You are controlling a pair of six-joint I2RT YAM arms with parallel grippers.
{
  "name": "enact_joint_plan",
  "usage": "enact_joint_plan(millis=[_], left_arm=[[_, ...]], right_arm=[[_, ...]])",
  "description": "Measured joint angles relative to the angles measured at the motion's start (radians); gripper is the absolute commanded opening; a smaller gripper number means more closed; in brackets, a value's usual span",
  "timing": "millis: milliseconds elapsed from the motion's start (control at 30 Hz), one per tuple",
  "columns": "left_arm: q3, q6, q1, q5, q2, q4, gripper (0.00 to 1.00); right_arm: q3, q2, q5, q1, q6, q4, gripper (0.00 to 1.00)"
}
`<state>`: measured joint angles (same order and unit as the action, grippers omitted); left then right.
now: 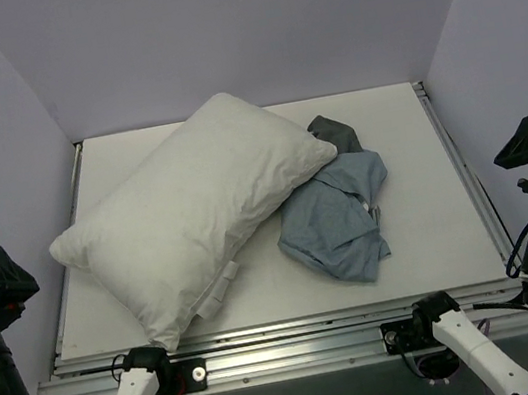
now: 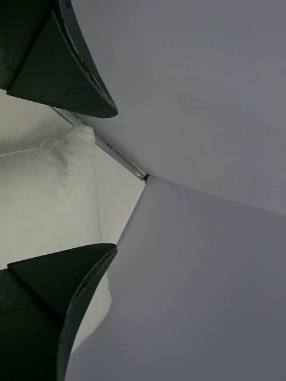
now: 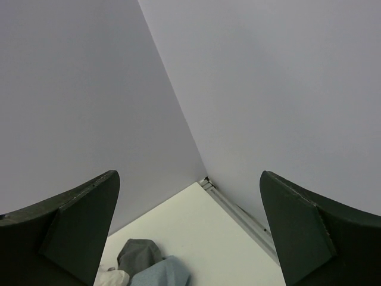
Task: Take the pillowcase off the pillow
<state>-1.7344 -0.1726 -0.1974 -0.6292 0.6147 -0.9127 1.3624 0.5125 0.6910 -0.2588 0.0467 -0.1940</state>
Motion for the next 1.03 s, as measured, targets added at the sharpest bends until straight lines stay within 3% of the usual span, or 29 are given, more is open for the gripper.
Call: enact_joint_plan(millis=[267, 1033], left_arm=[[0.039, 0.026, -0.005, -0.079, -0.063, 0.046, 0.94], [0.081, 0.028, -0.018, -0.093, -0.064, 0.046, 0.94]], right_arm=[[-0.016, 0.001, 0.001, -0.011, -0.034, 0.011, 0.99], [-0.025, 0.001, 0.001, -0.018, -0.047, 0.011, 0.99]])
